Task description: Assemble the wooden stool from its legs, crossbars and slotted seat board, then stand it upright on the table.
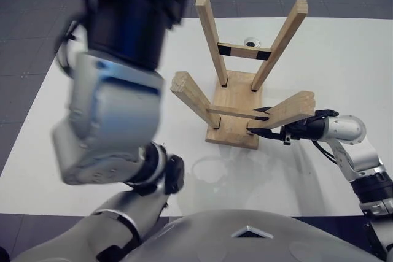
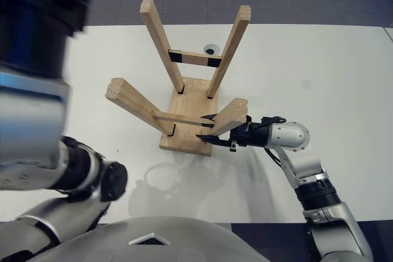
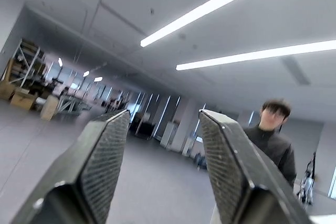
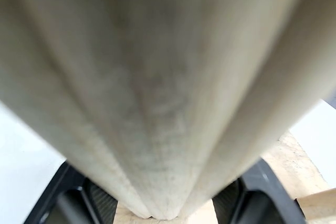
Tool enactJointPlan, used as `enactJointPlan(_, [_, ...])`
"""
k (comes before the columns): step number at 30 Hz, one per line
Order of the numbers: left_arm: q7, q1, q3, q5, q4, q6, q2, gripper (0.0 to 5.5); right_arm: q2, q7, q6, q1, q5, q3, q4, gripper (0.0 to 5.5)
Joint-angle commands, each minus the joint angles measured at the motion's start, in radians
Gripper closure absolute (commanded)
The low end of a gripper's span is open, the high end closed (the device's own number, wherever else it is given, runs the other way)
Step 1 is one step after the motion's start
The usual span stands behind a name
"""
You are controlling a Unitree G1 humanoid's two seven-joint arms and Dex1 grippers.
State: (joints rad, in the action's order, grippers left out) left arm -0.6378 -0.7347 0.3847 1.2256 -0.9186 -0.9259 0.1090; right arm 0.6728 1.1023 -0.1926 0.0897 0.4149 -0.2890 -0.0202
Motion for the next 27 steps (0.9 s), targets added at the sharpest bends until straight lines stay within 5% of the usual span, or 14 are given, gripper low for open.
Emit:
enactJointPlan(1, [0.068,0.035,0.249,0.202,0.236,0.007,0.384,3.05,0.076,0.06,0.144,-0.049,-0.149,-0.095,-0.078,3.42])
enactJointPlan(6, [0.424,0.376,0.209,-0.076,0.455,-0.013,0.624,3.05,0.132,0.121,0.182,-0.038,-0.141,-0.116,-0.048,3.42])
enactJointPlan(20, [0.729,0.825,-0.227,-0.519,0.302,0.196,0.522,3.05,0.15,0.155,0.161,0.058,-0.2,-0.19,-0.108,3.42])
enactJointPlan(27, [0.905,0.9,-0.291,-0.552,0.299,0.269,0.523,3.05,0.135,0.162,0.124,0.119,-0.204,-0.205,-0.158,3.42])
